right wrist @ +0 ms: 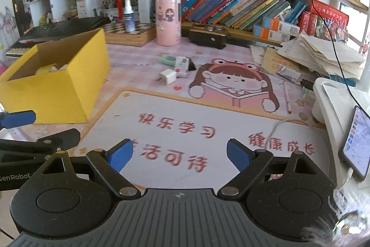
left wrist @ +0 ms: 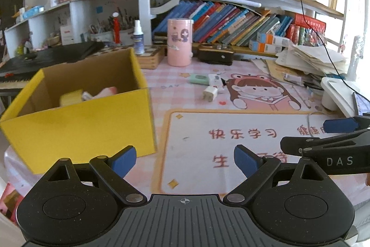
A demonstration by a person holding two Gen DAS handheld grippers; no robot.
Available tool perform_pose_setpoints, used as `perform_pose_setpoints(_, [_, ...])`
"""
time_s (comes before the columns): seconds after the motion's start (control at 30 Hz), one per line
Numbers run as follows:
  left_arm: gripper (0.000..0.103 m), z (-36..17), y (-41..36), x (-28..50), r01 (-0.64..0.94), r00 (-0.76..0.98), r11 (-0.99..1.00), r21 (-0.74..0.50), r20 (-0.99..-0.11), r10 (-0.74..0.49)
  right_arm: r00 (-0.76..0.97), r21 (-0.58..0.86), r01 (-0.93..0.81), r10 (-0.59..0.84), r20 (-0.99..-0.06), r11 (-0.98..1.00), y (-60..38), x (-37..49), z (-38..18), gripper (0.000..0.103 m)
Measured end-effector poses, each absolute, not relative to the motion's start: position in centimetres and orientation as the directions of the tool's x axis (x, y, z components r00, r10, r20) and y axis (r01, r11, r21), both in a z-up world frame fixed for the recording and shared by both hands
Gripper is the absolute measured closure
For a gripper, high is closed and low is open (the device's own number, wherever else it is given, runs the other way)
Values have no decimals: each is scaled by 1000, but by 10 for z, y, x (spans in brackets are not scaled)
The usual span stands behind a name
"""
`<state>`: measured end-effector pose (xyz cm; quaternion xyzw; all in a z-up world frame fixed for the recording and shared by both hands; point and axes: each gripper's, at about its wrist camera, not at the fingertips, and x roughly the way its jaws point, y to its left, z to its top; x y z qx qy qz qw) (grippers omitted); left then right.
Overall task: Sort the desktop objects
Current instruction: 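Move both tools toward the white plug and white-and-red card, then close the left tool on the white plug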
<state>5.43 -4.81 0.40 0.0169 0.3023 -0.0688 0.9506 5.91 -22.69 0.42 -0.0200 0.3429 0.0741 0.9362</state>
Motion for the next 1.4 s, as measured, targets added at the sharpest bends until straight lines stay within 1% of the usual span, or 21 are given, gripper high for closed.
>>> perform_pose_setpoints(0.27, [11,-1,-82,85,130,796,991,-5,-595,-108,745,25,-147,127,-655,989,-263,94,1,16])
perform_pose_setpoints(0.37, [11,-1,-90,97,107,798,994,-6,-596,-89,752,45,-138,134,-646,989,-277,110,4,21])
perform_pose_setpoints(0.43, [15,-1,-96,105,94,800,996,-10,-595,-81,753,60,-136,142,-642,989,-286,121,5,22])
perform_pose_setpoints(0.5, [17,-2,-102,114,81,799,997,-8,-598,-70,755,68,-142,152,-638,988,-292,130,6,23])
perform_pose_setpoints(0.6, [25,-6,-112,127,73,790,997,-1,-610,-59,758,72,-161,170,-630,984,-299,145,7,23])
perform_pose_setpoints(0.77, [33,-12,-125,151,55,787,998,6,-616,-40,764,84,-186,198,-614,979,-307,169,11,24])
perform_pose_setpoints(0.83, [40,-14,-128,160,43,787,999,2,-617,-33,769,90,-195,209,-604,977,-309,178,12,24])
perform_pose_setpoints(0.9, [43,-17,-130,172,31,783,1000,-3,-621,-26,772,93,-205,219,-597,974,-310,187,13,24])
perform_pose_setpoints(1.07, [46,-24,-135,198,10,780,1000,7,-626,-4,773,109,-228,248,-584,968,-311,206,13,27])
perform_pose_setpoints(1.13, [50,-28,-137,208,7,774,1000,16,-633,5,770,117,-230,254,-586,966,-311,212,12,27])
perform_pose_setpoints(1.17, [51,-31,-138,213,5,770,1000,17,-637,8,768,120,-231,257,-587,966,-311,215,11,27])
perform_pose_setpoints(1.4, [51,-45,-148,246,13,765,1000,27,-644,8,759,131,-225,258,-597,965,-311,228,7,27])
